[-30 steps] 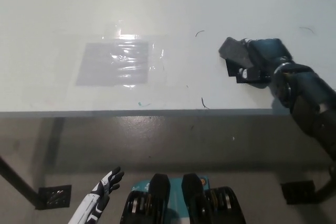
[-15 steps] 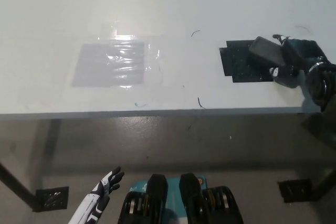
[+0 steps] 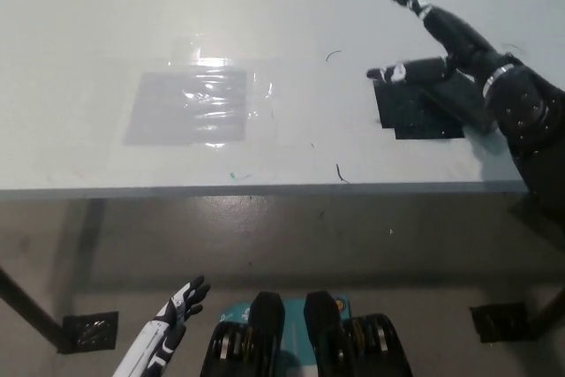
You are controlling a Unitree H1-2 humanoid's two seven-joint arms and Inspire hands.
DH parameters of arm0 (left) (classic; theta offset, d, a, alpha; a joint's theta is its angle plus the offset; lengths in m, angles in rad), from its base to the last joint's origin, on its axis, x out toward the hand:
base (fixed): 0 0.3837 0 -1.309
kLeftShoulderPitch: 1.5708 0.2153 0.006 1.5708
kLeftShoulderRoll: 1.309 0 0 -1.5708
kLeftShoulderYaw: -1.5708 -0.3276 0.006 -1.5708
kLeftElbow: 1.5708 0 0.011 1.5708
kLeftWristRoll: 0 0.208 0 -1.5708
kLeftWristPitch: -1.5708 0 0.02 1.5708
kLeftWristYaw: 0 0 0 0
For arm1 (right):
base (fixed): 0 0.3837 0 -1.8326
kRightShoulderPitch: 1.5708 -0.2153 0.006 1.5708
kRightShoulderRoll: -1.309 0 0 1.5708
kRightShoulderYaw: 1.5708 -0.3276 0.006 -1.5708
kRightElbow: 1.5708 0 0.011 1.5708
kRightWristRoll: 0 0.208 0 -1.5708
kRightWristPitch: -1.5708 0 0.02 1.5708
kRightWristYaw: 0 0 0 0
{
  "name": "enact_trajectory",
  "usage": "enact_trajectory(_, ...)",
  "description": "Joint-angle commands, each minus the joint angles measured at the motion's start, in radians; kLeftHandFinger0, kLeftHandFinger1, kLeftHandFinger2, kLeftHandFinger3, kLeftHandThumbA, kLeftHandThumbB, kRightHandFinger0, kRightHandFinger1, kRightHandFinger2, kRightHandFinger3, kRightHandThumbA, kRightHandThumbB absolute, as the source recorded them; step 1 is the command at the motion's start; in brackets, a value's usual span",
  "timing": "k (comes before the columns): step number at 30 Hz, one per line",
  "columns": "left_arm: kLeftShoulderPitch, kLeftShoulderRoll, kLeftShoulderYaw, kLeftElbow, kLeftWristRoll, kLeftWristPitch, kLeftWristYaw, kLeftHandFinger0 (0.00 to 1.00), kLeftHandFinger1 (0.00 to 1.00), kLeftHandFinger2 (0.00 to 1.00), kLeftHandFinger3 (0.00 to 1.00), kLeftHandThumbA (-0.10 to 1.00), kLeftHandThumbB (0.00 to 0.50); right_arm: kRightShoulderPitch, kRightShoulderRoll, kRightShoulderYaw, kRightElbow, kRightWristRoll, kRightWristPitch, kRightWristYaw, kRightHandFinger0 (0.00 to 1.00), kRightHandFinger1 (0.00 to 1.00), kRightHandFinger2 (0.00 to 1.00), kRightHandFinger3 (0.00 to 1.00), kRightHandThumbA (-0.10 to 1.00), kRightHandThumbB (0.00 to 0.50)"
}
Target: A whiteboard eraser is kept on the black marked spot on the table infront of the robot and the robot uses its right hand to swipe it back and forth on the table twice to clean it
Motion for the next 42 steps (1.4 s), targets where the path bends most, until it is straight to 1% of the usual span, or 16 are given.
enact_trajectory(1,-0.019,0.022,0.005,-0.045,0.037,-0.03,0.001,1.0,1.0,1.0,1.0,1.0,0.369,-0.075,-0.008,-0.316,-0.78,0.553,0.203,0.06,1.0,1.0,1.0,1.0,0.97,0.49)
enact_trajectory(4,-0.028,0.028,0.011,-0.044,0.033,-0.028,0.001,1.0,1.0,1.0,1.0,1.0,0.369,-0.032,-0.053,-0.414,-1.039,0.63,0.187,-0.052,1.0,1.0,1.0,1.0,1.0,0.499)
enact_trajectory(9,-0.045,0.028,0.004,-0.033,0.014,-0.022,-0.015,1.0,1.0,1.0,1.0,1.0,0.375,0.207,-0.169,-0.518,-1.417,0.707,-0.001,-0.215,1.0,1.0,1.0,1.0,1.0,0.461)
enact_trajectory(10,-0.045,0.027,0.003,-0.034,0.016,-0.022,-0.014,1.0,1.0,1.0,1.0,1.0,0.368,0.276,-0.175,-0.531,-1.471,0.703,-0.02,-0.246,1.0,1.0,1.0,1.0,1.0,0.492)
enact_trajectory(13,-0.051,0.014,0.001,-0.021,0.014,-0.02,-0.008,1.0,1.0,1.0,1.0,1.0,0.366,0.691,-0.225,-0.558,-1.56,0.714,-0.348,-0.296,1.0,1.0,1.0,1.0,0.75,0.479)
enact_trajectory(15,-0.062,0.002,0.0,-0.003,0.009,-0.025,-0.005,1.0,1.0,1.0,1.0,1.0,0.36,0.859,-0.195,-0.583,-1.56,0.71,-0.457,-0.278,1.0,1.0,1.0,1.0,0.62,0.491)
enact_trajectory(17,-0.074,-0.012,-0.003,0.023,-0.006,-0.038,-0.004,1.0,1.0,1.0,1.0,1.0,0.341,1.051,0.115,-0.537,-1.56,0.626,-0.471,-0.203,1.0,1.0,1.0,1.0,0.79,0.421)
enact_trajectory(19,-0.062,-0.023,-0.004,0.031,-0.015,-0.038,-0.001,1.0,1.0,1.0,1.0,1.0,0.346,1.128,0.203,-0.384,-1.56,0.576,-0.471,-0.186,1.0,1.0,1.0,1.0,0.88,0.459)
enact_trajectory(20,-0.055,-0.023,-0.003,0.027,-0.015,-0.038,0.001,1.0,1.0,1.0,1.0,1.0,0.354,1.176,0.239,-0.284,-1.56,0.433,-0.471,-0.256,1.0,1.0,1.0,1.0,1.0,0.453)
enact_trajectory(22,-0.047,-0.025,0.002,0.018,-0.024,-0.038,0.002,1.0,1.0,1.0,1.0,1.0,0.374,1.266,0.275,-0.174,-1.539,0.203,-0.471,-0.337,1.0,1.0,1.0,1.0,1.0,0.424)
enact_trajectory(23,-0.046,-0.027,0.007,0.011,-0.021,-0.038,0.009,1.0,1.0,1.0,1.0,1.0,0.363,1.26,0.24,-0.111,-1.455,0.163,-0.471,-0.37,1.0,1.0,1.0,1.0,1.0,0.272)
enact_trajectory(27,-0.062,-0.03,0.016,0.009,-0.006,-0.038,0.025,1.0,1.0,1.0,1.0,1.0,0.345,1.216,0.222,-0.082,-1.268,0.085,-0.471,-0.443,1.0,1.0,1.0,1.0,1.0,0.174)
enact_trajectory(28,-0.077,-0.029,0.021,0.013,-0.004,-0.038,0.029,1.0,1.0,1.0,1.0,1.0,0.34,1.175,0.217,-0.086,-1.171,0.127,-0.471,-0.4,1.0,1.0,1.0,1.0,1.0,0.106)
enact_trajectory(30,-0.098,-0.028,0.03,0.018,-0.021,-0.038,0.024,1.0,1.0,1.0,1.0,1.0,0.341,1.113,0.227,-0.112,-1.012,0.19,-0.471,-0.304,1.0,1.0,1.0,1.0,1.0,0.155)
enact_trajectory(38,-0.131,-0.014,0.038,0.008,-0.01,-0.038,0.025,1.0,1.0,1.0,1.0,1.0,0.353,0.992,0.303,-0.143,-0.537,0.283,-0.471,-0.175,1.0,1.0,1.0,1.0,1.0,0.239)
enact_trajectory(42,-0.193,-0.006,0.042,0.028,-0.04,-0.023,0.003,1.0,1.0,1.0,1.0,1.0,0.336,0.943,0.294,-0.176,-0.53,0.303,-0.418,-0.158,1.0,1.0,1.0,1.0,1.0,0.233)
